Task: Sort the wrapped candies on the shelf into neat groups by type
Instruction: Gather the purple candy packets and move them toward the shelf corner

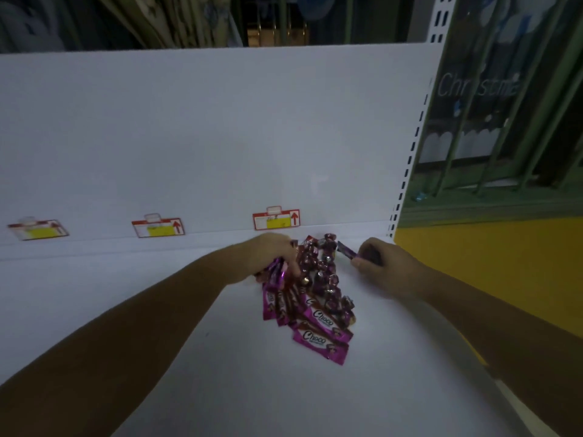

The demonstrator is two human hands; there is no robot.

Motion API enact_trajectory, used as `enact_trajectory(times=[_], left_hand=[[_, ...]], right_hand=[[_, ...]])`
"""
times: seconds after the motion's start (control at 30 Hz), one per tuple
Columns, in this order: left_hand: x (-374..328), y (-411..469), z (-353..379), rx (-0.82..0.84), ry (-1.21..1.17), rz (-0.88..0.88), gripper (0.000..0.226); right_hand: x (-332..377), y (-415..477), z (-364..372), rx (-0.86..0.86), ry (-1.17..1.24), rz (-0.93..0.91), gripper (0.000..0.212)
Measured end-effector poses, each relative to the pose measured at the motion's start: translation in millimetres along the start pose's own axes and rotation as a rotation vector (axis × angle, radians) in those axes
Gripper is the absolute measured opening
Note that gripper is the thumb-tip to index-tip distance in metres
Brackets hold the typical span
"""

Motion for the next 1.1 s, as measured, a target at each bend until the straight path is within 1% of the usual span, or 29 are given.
enact_trajectory(times=[0.07, 0.1, 0.2, 0.3, 0.37, 0.47, 0.5, 0.53, 0.6, 0.67, 0.77, 0.83, 0.87, 0.93, 1.0, 1.1], left_hand=[[12.0, -2.6, -2.6, 0.023, 0.098, -0.032, 0.004], [15.8, -4.3, -6.4, 0.016, 0.100, -0.032, 0.005], [19.9, -10.0, -25.9, -0.069, -0.034, 0.010, 0.012], [24.9, -12.5, -47.8, -0.161, -0.073, 0.021, 0.014], [30.2, -16.8, -58.3, -0.198, 0.025, 0.011, 0.013], [44.3, -32.8, -68.2, -0.332, 0.345, -0.015, 0.040], [49.1, -42.6, -70.2, -0.384, 0.426, -0.028, 0.043], [54.3, -54.2, -72.5, -0.430, 0.464, -0.043, 0.042], [66.7, -82.6, -79.4, -0.518, 0.487, -0.091, 0.036], [80.3, -118.6, -86.6, -0.590, 0.532, -0.159, 0.033], [107.3, -185.8, -88.2, -0.701, 0.495, -0.253, 0.035], [125.8, -236.6, -84.7, -0.794, 0.436, -0.317, 0.037], [133.6, -262.0, -82.5, -0.837, 0.418, -0.347, 0.038], [146.8, -310.7, -79.1, -0.906, 0.419, -0.422, 0.041], [157.8, -354.6, -78.4, -0.944, 0.454, -0.506, 0.047], [169.2, -409.1, -86.7, -0.982, 0.521, -0.608, 0.054]], right_hand=[[0.0, 1.0, 2.6, 0.006, 0.064, 0.039, 0.021], [0.2, 1.5, 2.7, -0.008, 0.071, 0.056, 0.021], [9.5, 7.0, -3.4, -0.093, 0.103, 0.082, 0.019], [31.4, 15.5, -9.8, -0.148, 0.121, 0.082, 0.029], [50.5, 21.0, -10.0, -0.169, 0.037, 0.044, 0.031], [84.3, 29.0, 0.0, -0.144, -0.072, -0.075, 0.025], [97.2, 31.3, 7.8, -0.101, -0.113, -0.128, 0.021], [110.2, 33.6, 18.1, -0.046, -0.168, -0.189, 0.017], [135.7, 36.0, 43.8, 0.053, -0.283, -0.326, 0.008], [160.1, 34.3, 72.5, 0.104, -0.355, -0.477, 0.008], [196.7, 22.9, 115.0, 0.174, -0.319, -0.668, 0.016], [224.5, 11.8, 142.5, 0.232, -0.282, -0.776, 0.008], [238.8, 5.3, 155.4, 0.250, -0.283, -0.823, 0.008], [267.0, -9.0, 180.6, 0.289, -0.285, -0.885, 0.015], [295.5, -23.9, 205.9, 0.352, -0.310, -0.940, 0.021], [340.1, -46.0, 239.9, 0.409, -0.359, -1.020, 0.023]])
Point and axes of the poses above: each hand's wrist, its own y-axis towards the middle knuckle, its own z-axis out of the palm, x = y × z, the point moved 4 cm from there along y, towards the middle knuckle, and after that the axes turned 1 degree about -z, right-handed, at the moved point
